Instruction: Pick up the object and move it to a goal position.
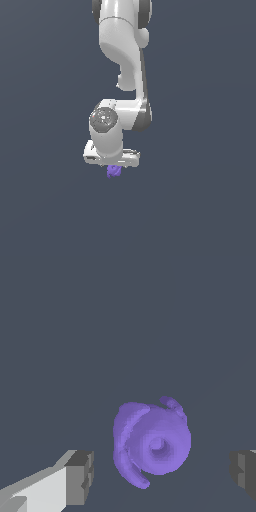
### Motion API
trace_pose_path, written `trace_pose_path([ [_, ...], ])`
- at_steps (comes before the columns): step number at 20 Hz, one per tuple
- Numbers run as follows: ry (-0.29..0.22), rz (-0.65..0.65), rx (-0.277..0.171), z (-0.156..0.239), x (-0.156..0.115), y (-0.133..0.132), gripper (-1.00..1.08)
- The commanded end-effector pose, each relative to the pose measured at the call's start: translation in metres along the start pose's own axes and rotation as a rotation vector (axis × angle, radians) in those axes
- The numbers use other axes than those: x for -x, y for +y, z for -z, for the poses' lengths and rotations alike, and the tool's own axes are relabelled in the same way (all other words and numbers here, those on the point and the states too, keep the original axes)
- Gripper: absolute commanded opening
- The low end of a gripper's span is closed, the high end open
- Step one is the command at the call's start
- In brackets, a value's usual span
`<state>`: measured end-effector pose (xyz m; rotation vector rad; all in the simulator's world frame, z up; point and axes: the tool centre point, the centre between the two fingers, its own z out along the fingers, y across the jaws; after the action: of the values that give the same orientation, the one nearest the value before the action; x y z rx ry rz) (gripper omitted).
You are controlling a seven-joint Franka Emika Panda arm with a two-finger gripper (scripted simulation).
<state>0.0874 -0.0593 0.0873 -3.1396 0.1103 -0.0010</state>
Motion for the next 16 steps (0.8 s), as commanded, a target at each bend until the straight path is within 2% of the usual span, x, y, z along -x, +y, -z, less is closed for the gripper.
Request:
trace_pose_path([
  [1,-0.001,0.000,0.000,-0.007,0.000,0.000,1.00],
  [8,-0.001,0.000,0.000,-0.043,0.001,0.000,1.00],
  [14,-0.001,0.000,0.000,-0.047,-0.001,0.000,1.00],
  [15,-0.001,0.000,0.000,-0.047,-0.001,0.000,-1.00],
  [16,-0.001,0.000,0.000,-0.047,-0.001,0.000,-1.00],
])
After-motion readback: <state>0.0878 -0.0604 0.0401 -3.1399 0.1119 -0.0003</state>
